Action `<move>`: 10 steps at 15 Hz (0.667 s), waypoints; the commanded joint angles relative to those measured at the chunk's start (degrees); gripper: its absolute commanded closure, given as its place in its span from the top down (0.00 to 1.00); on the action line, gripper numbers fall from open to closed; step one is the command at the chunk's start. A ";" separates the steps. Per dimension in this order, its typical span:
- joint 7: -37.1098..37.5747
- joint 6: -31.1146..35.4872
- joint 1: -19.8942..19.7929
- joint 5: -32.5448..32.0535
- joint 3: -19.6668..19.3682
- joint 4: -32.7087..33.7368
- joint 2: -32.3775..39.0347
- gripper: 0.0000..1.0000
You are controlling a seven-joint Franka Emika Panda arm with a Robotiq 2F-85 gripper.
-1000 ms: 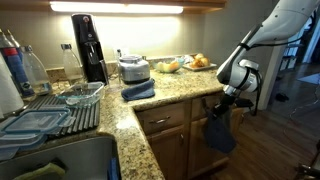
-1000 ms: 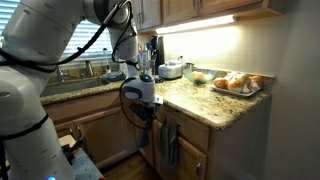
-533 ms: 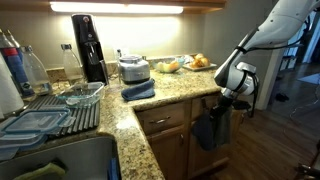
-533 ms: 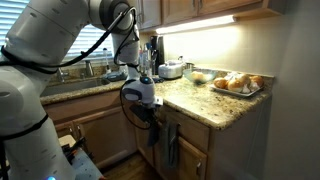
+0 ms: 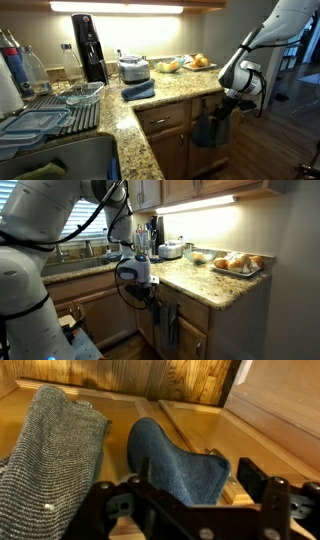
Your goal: Hang the the cloth on the right side of the counter on the right drawer
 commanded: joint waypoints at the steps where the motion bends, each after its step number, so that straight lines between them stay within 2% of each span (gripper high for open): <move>1: 2.95 -3.65 5.58 -0.50 -3.82 -7.92 -10.19 1.00; 7: 6.40 -6.22 15.10 -3.93 -10.88 -14.40 -20.28 1.00; 10: 7.52 -7.37 17.49 -6.40 -12.54 -16.67 -24.81 1.00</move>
